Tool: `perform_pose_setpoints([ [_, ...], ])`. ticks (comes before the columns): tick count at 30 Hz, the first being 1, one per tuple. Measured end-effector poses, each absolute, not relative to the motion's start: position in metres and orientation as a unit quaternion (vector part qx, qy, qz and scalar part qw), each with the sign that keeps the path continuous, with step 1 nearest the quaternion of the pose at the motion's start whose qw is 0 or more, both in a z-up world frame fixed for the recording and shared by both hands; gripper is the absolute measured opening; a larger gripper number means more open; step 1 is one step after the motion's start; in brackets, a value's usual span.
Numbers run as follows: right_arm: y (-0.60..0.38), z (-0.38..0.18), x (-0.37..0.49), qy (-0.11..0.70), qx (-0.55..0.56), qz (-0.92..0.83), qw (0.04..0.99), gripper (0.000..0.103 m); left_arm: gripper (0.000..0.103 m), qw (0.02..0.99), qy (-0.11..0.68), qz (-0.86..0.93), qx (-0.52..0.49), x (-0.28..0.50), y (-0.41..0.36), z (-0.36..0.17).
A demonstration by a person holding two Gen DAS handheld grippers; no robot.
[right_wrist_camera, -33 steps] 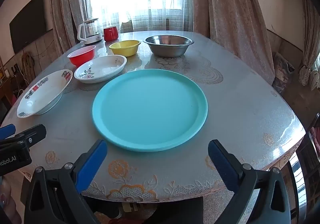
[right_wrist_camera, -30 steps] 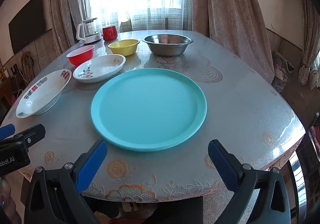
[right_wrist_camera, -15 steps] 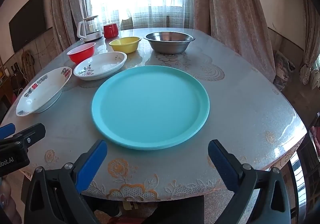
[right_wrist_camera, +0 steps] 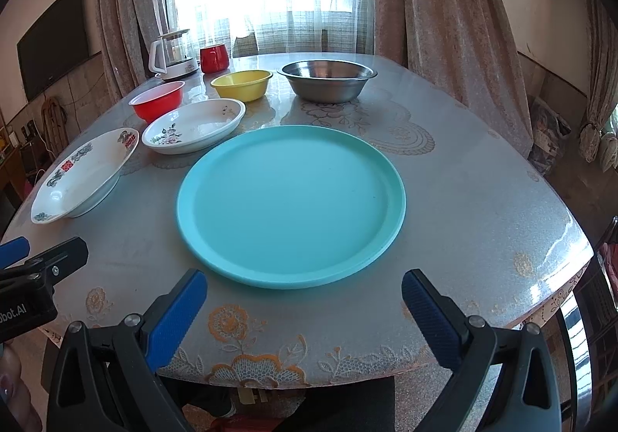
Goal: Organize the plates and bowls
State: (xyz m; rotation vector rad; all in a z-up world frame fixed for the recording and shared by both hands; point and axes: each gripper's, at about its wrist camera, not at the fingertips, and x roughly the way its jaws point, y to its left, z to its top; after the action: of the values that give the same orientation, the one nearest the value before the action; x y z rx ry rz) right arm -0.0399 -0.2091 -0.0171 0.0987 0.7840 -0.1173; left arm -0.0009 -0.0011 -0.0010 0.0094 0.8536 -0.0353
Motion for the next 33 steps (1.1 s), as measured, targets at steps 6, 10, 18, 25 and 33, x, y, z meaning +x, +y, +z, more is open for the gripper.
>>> perform_pose_setpoints([
  [6,-0.2096,-0.0183,-0.0399,0.384,0.050,-0.057,0.920,0.103,0.103,0.911,0.412,-0.017,0.008,-0.0014,-0.0022,-0.0007],
  [10,-0.2085,-0.0186,-0.0391,0.385,0.049,-0.056,0.920,0.103,0.103,0.911,0.413,-0.018,0.010,-0.0009,-0.0030,-0.0015],
  [18,-0.2084,-0.0205,-0.0382,0.389,0.050,-0.055,0.918,0.103,0.103,0.911,0.412,-0.018,0.012,-0.0007,-0.0039,-0.0013],
  [25,-0.2104,-0.0228,-0.0364,0.395,0.055,-0.054,0.916,0.103,0.103,0.910,0.415,-0.017,0.012,0.0002,-0.0038,-0.0019],
  [33,-0.2127,-0.0230,-0.0366,0.394,0.058,-0.056,0.915,0.103,0.103,0.910,0.415,-0.018,0.015,-0.0002,-0.0048,-0.0028],
])
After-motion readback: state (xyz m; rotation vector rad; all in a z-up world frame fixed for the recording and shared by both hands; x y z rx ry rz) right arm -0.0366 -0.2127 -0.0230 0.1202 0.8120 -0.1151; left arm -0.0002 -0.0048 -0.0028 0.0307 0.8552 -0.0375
